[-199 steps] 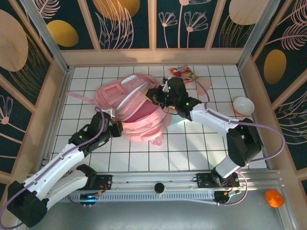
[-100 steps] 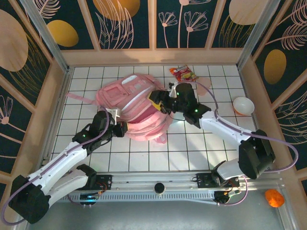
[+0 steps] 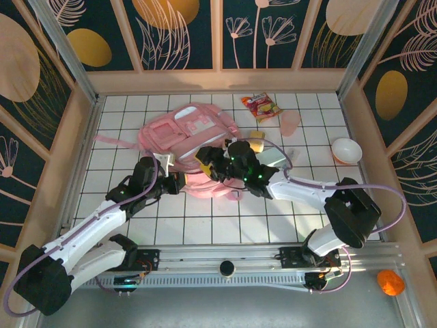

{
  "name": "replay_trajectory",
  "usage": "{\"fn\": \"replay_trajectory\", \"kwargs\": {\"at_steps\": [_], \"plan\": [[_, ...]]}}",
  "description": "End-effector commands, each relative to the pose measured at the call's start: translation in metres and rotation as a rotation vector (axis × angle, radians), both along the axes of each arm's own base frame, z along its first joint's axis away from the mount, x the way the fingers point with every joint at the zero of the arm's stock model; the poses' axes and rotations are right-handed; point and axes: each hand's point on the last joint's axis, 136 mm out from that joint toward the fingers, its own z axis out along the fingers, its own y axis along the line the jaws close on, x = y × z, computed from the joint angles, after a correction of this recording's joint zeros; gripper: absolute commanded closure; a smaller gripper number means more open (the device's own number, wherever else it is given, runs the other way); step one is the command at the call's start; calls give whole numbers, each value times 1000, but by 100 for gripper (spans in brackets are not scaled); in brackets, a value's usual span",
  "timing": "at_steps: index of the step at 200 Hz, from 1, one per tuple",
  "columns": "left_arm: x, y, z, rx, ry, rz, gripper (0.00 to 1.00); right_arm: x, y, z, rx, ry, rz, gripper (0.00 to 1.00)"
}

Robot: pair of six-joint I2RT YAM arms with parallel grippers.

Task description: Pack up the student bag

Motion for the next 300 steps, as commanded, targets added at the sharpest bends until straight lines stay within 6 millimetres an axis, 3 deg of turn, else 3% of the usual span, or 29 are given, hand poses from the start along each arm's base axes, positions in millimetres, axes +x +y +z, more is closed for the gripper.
{"fn": "replay_trajectory", "kwargs": {"at_steps": [1,43,98,140,192,247,273,300], "plan": [[10,-3,12,-38,-52,23,100,2,-9,9,-17,6,-89,42],[13,-9,15,-57,-50,10,100,-9,-18,-1,-26,52,-130,41],[11,-9,20,-70,-67,5,100,8,-3,3,-7,36,-133,41],[14,-7,21,-76,-74,22,100,2,-17,-13,-55,85,-173,40],[19,-8,28,-100,-90,42,100,-3,-20,-22,-84,106,-180,39],[11,-14,22,-71,-77,-35,100,8,-21,-26,-98,94,-191,39],[16,-6,21,-35,-101,7,100,4,-33,-23,-138,87,-204,39],[18,-14,26,-118,-91,14,100,-10,-51,-25,-142,104,-211,38]]}}
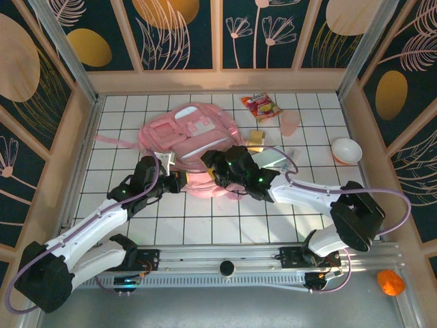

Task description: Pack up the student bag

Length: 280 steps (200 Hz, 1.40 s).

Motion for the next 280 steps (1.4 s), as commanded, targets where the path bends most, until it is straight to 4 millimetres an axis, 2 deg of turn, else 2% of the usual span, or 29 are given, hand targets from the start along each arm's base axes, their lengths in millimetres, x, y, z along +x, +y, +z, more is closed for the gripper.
{"fn": "replay_trajectory", "kwargs": {"at_steps": [1,21,47,126,155,173,188,212,233,252,280], "plan": [[13,-10,23,-94,-77,12,100,-7,-25,-1,-37,1,-42,38],[14,-13,26,-119,-74,12,100,-8,-29,2,-24,-4,-49,37],[13,-13,32,-125,-93,3,100,1,-22,9,14,-29,-49,37],[-2,-23,36,-171,-98,-91,100,39,-7,23,65,-91,-70,40],[-4,-21,30,-136,-89,-105,100,53,-3,28,75,-116,-72,45],[-5,-21,29,-123,-89,-113,100,60,-1,23,62,-114,-67,49],[-3,-20,28,-111,-84,-104,100,65,3,19,63,-115,-54,59],[7,-1,11,3,-37,6,100,66,8,19,37,-134,0,85],[14,22,-9,95,9,90,100,61,6,26,26,-170,87,100],[22,36,-15,105,17,138,100,55,-1,32,-16,-192,180,100],[37,58,-17,179,0,209,100,53,-13,59,-16,-250,251,100]]}}
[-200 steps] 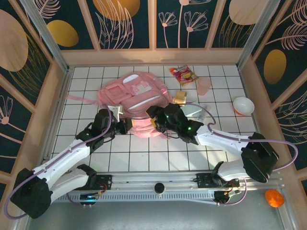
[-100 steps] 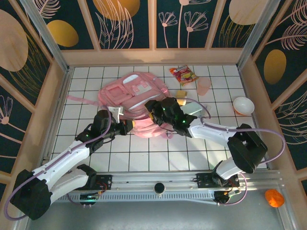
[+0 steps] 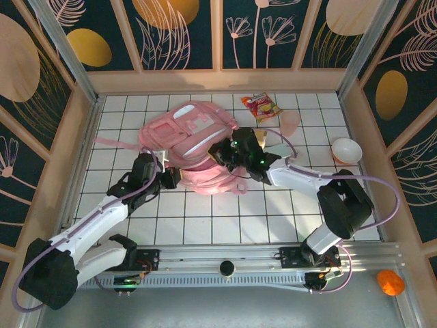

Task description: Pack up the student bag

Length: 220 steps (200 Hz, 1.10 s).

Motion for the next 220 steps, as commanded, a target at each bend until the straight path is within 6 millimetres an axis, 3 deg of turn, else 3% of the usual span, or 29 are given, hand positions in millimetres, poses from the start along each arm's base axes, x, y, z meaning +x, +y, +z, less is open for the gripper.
{"fn": "replay_trajectory", "kwargs": {"at_steps": [1,50,84,110,118,136,157,171,192,220], "plan": [[16,26,1,105,-20,83,100,-3,-6,59,38,-154,120,100],[52,64,-1,204,-52,208,100,-12,0,89,104,-188,258,100],[72,90,-7,268,-55,287,100,-6,-8,100,124,-196,190,100],[83,84,12,244,-116,264,96,4,-7,105,173,-204,96,100],[86,78,22,224,-140,240,91,9,-6,106,185,-205,55,100],[86,60,50,173,-218,138,66,15,0,104,207,-201,-15,100],[68,31,86,192,-413,-126,45,21,9,101,238,-189,-73,100],[47,18,105,292,-592,-334,38,23,17,101,240,-187,-98,100],[24,9,119,440,-800,-527,28,24,29,98,253,-174,-118,100],[23,6,124,529,-897,-599,24,22,41,95,261,-159,-126,100]]}}
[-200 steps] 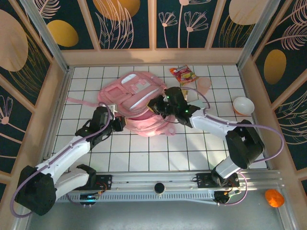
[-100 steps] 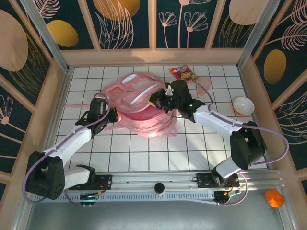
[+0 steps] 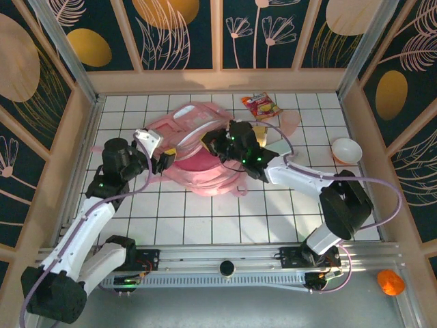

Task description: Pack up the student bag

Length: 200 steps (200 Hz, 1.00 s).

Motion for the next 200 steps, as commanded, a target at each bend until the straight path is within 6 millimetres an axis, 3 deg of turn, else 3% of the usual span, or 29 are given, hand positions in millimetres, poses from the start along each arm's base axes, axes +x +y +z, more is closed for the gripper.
{"fn": "replay_trajectory", "kwargs": {"at_steps": [1,35,75,96,108,122,131,150,159,172,200], "plan": [[-6,-14,-6,172,-149,-167,24,11,14,45,125,-87,-50,100],[6,-22,-10,249,-193,-187,22,8,22,42,123,-71,-45,100],[-1,-57,-28,343,-201,-348,20,6,27,42,122,-67,-36,100],[14,-60,-24,318,-227,-262,20,5,28,43,121,-66,-32,100],[24,-57,-18,299,-247,-200,30,2,29,43,120,-63,-28,100],[29,-55,-13,284,-262,-165,57,0,28,42,112,-59,-25,100],[27,-55,-12,293,-277,-170,69,-1,23,40,103,-54,-32,100],[22,-48,-22,353,-292,-166,95,0,6,34,77,-44,-50,76],[20,-44,-27,383,-288,-165,99,0,-5,29,61,-31,-60,62],[14,-44,-34,419,-274,-197,100,-1,-21,19,43,1,-80,49],[0,-48,-43,450,-252,-279,100,-2,-50,3,50,42,-124,41]]}}
